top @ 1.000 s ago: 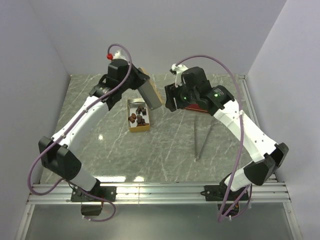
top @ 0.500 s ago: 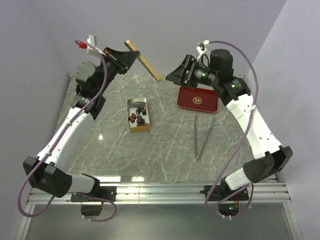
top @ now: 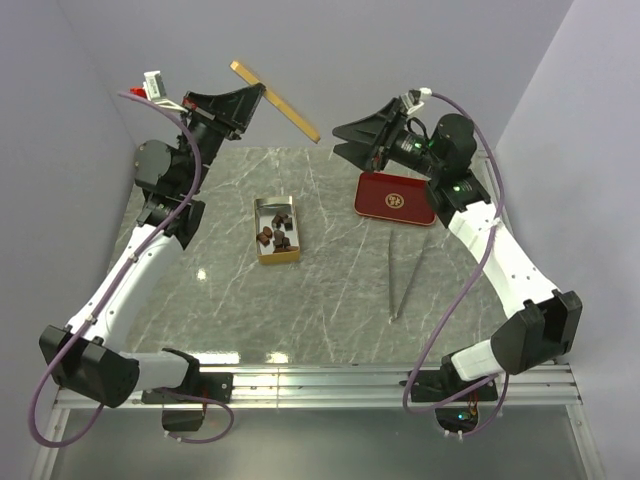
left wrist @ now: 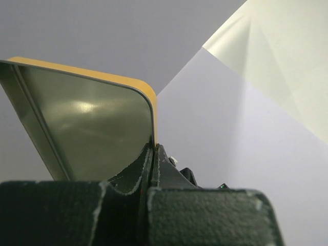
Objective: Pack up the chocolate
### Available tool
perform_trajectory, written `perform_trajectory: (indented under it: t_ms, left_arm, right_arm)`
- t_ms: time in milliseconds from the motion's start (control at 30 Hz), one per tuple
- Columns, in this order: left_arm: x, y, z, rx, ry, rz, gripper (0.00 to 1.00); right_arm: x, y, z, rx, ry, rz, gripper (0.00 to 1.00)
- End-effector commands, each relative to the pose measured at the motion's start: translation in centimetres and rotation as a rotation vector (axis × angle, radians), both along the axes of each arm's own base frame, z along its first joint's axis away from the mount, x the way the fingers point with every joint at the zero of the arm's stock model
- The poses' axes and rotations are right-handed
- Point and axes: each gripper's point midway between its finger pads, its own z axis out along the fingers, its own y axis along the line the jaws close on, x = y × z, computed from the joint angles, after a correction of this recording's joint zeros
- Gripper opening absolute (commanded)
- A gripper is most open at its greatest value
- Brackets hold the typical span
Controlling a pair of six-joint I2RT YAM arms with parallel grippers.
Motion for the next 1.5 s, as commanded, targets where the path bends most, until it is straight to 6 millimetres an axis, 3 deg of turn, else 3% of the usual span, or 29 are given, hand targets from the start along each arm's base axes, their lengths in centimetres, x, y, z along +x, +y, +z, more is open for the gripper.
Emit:
perform_trajectory:
  t_ms: [0,200,633,700,900,1000,1267,1467]
  left_arm:
    - [-2.2,0.8,3.0,-0.069,-0.113,-0.018,0.0]
    - [-2.1,0.5,2.8,-0.087,-0.116,-0.043,0.0]
    - [-2.6,-0.8,3.8,-0.116,-0.172,-0.153,0.0]
    - [-2.9,-1.3,4.1,-0.111,-0.18,-0.198,0.0]
    - [-4.2,-0.6,4.9,-0.176,-0.201,-0.337,0.0]
    - [-4.5,-0.7,4.9,-0.193,-0.191,-0.401,0.0]
    - [-5.6,-1.5,5.1,-0.288,-0.158,-0.646,0.0]
    - [-5.2,-2.4,5.0,-0.258,-0.082,-0.692,0.0]
  right_arm:
    - [-3.1,-1.3,6.6,0.213,-0.141,0.051,0.7]
    - [-2.1,-0.7,6.6,0.217,-0.109,0.072,0.7]
    - [-0.9,-0.1,3.7,0.184,0.001,0.096,0.7]
    - [-0.3,-0.5,2.7,0.124,-0.008,0.059,0.7]
    - [2.1,-4.8,0.9,0.1,-0.051,-0.045,0.7]
    - [3.3,-5.1,-0.3,0.043,-0.068,-0.03,0.7]
    - [3.6,-4.1,1.4,0.065,-0.204,0.102,0.7]
    - [3.3,-4.1,3.7,0.167,-0.26,0.158,0.7]
